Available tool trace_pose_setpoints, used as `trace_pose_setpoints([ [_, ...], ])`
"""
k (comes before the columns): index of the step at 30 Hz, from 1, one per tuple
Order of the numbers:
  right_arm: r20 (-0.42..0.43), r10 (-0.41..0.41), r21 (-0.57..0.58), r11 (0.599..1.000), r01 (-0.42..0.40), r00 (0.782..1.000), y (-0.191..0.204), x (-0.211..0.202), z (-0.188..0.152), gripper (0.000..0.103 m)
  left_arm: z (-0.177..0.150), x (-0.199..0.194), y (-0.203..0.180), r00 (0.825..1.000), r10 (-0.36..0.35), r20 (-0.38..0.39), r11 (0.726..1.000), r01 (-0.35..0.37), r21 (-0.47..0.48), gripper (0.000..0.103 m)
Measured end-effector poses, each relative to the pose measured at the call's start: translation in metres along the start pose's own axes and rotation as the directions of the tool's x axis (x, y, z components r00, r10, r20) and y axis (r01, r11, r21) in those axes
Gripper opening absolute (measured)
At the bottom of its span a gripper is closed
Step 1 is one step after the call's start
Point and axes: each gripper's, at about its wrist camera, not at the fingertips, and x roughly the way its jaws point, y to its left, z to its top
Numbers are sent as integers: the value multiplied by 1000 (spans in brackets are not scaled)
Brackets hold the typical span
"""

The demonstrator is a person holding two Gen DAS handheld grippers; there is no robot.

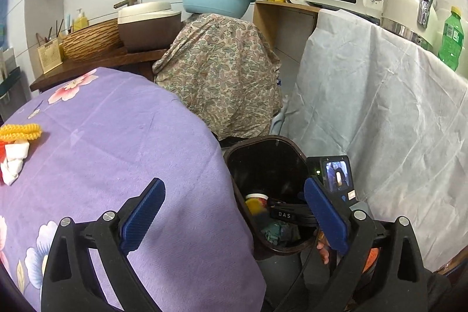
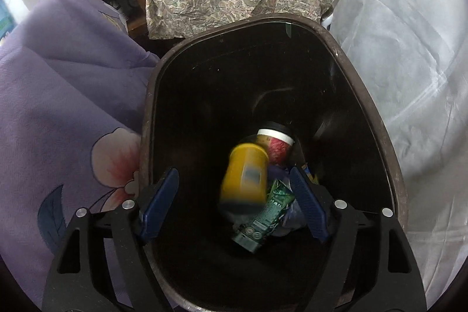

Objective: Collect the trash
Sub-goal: 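Return to the table and grasp the orange mesh net with the left tool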

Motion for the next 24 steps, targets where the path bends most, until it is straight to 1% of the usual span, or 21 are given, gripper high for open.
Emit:
trace_pose_setpoints([
  [2,7,10,2,1000,-10,1000,0,-6,-5,78,-3,-2,2,1000,-6,-2,1000,6,-4,95],
  [8,28,6,-35,999,-5,1000,5,-31,-21,78,-11,-13,5,1000,-19,-8,1000,19,-12,96],
  [13,92,16,-106,994,-6,996,22,-68,-29,78,-18,-29,14,1000,-13,13,1000,13,-8,96],
  [16,182,43,-150,988,-15,982,39,-101,-34,78,-23,-43,28,1000,-3,18,1000,3,-17,96],
  [18,220,70,-189,982,-28,973,54,-119,-35,78,-28,-56,43,999,-1,35,999,2,-32,97],
  [21,263,124,-259,964,-54,957,82,-143,-39,78,-35,-76,67,997,44,62,999,-43,-28,97],
  [24,281,193,-328,940,-95,940,113,-162,-43,78,-42,-94,100,990,118,80,993,-116,-28,97],
])
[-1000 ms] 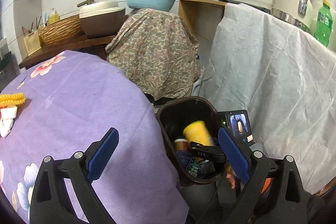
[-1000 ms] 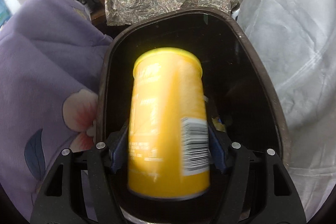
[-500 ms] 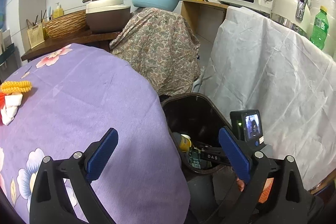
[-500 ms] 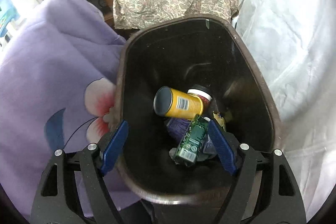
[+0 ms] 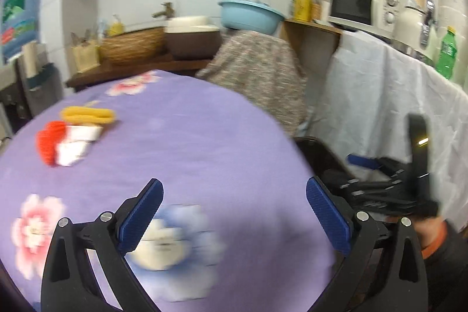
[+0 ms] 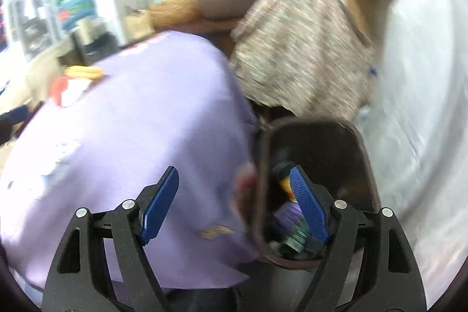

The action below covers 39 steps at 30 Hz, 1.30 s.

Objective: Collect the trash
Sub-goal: 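Return to the table and grasp the orange mesh net with the left tool, then grasp the white tissue with the right tool while left holds the net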

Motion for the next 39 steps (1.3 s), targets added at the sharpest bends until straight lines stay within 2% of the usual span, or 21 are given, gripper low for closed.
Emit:
trace_pose_setpoints([
  [3,16,79,-54,995,-78,997,37,-6,16,78,-4,-9,43,995,100,13,995,-100,-17,97],
  [5,19,124,-95,988,-121,992,61,-9,25,78,-6,-13,76,984,175,12,984,-175,-40,97],
  [8,10,195,-158,969,-191,981,98,-15,38,78,-5,-13,134,962,274,1,957,-272,-102,97],
  [11,-9,266,-196,945,-262,964,131,-17,50,78,1,-8,184,940,341,-15,926,-339,-165,97],
  [16,-19,353,-230,909,-348,935,177,-16,73,78,12,26,240,935,343,-88,906,-354,-229,96],
  [19,-28,418,-226,882,-413,908,200,-12,89,78,17,44,252,939,332,-93,910,-345,-228,93],
  [21,-33,428,-249,872,-422,903,217,-7,96,78,19,55,256,934,343,-97,911,-356,-211,86],
  [24,-75,462,-234,854,-465,884,239,11,106,78,20,66,264,939,329,-101,914,-343,-215,65],
  [26,-105,481,-203,846,-493,870,250,30,112,78,17,69,270,945,310,-107,917,-327,-230,40],
  [28,-127,481,-176,850,-497,867,260,51,116,78,14,67,276,952,285,-110,916,-304,-261,27],
  [29,-136,476,-166,854,-493,869,265,62,117,78,12,62,280,957,272,-99,914,-289,-283,23],
  [35,-197,433,-156,872,-465,879,296,120,119,78,17,17,294,952,306,6,896,-286,-340,20],
  [39,-240,410,-165,876,-453,880,325,154,117,78,16,12,297,942,335,8,881,-310,-358,20],
])
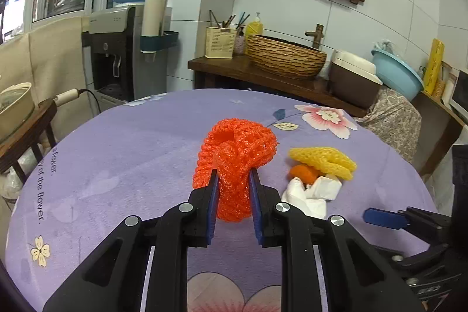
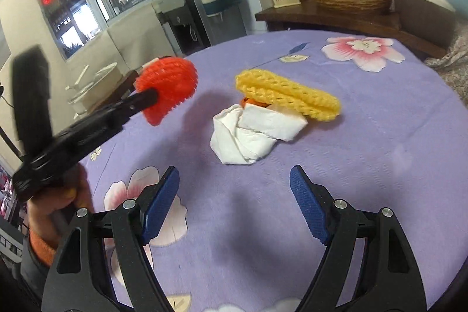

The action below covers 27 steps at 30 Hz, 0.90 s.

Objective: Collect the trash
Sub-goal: 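Grasp the white tissue with the right tool while left holds the net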

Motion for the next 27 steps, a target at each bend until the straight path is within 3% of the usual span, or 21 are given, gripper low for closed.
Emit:
trace_pose_setpoints([
  [5,-16,-136,-118,984,133,991,24,39,11,78,-1,5,-8,1000,15,-8,1000,-14,23,20],
  [10,-26,-204,-152,968,198,979,30,58,17,78,-1,2,-11,1000,16,9,999,-16,41,20],
  [12,-36,-223,-162,963,214,974,27,65,18,72,-1,2,-10,1000,16,8,999,-16,36,20],
  [20,-42,-278,-171,948,268,960,20,69,18,23,0,10,2,1000,14,-26,1000,-15,-12,20],
  [22,-41,-251,-150,958,243,967,17,64,16,18,-1,10,1,1000,20,-25,1000,-20,-8,20],
  [27,-17,-166,-154,975,161,986,23,34,1,17,-3,11,-2,999,29,-24,1000,-29,7,20],
])
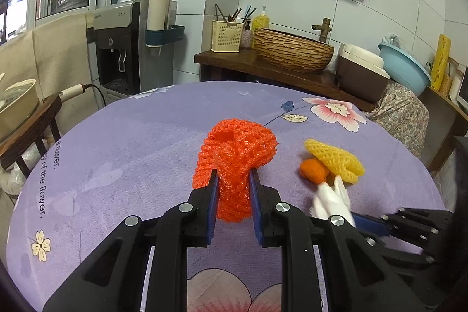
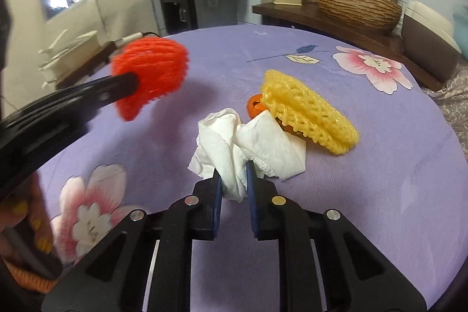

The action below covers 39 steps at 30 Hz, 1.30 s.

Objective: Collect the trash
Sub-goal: 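Grasp the white tissue with the right tool while left holds the net, then carry net and tissue to the bin and open both tools above it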

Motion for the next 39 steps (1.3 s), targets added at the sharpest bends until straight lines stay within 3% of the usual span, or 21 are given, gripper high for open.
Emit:
trace_pose_setpoints([
  [6,55,56,1,998,-56,997,-7,-58,-32,16,-2,-1,-6,1000,-7,8,1000,7,23,20],
  [11,96,48,21,999,-50,994,-24,-109,-68,16,-7,-4,-21,999,-28,33,997,26,73,20],
  [15,136,-6,52,999,-1,991,-45,-151,-104,16,-10,-15,-36,994,-63,88,991,52,127,20],
  [18,163,-56,95,995,41,985,-64,-178,-133,16,-16,-16,-44,988,-142,56,985,135,104,20],
  [22,184,-128,190,977,92,975,-97,-213,-180,16,-28,-19,-76,988,-145,47,971,133,200,20],
  [29,181,-221,301,940,160,958,-140,-244,-232,16,-44,-59,-140,967,-252,45,932,230,279,20],
  [39,210,-264,374,911,172,941,-171,-260,-259,16,-81,-89,-224,926,-378,-24,871,364,331,20],
])
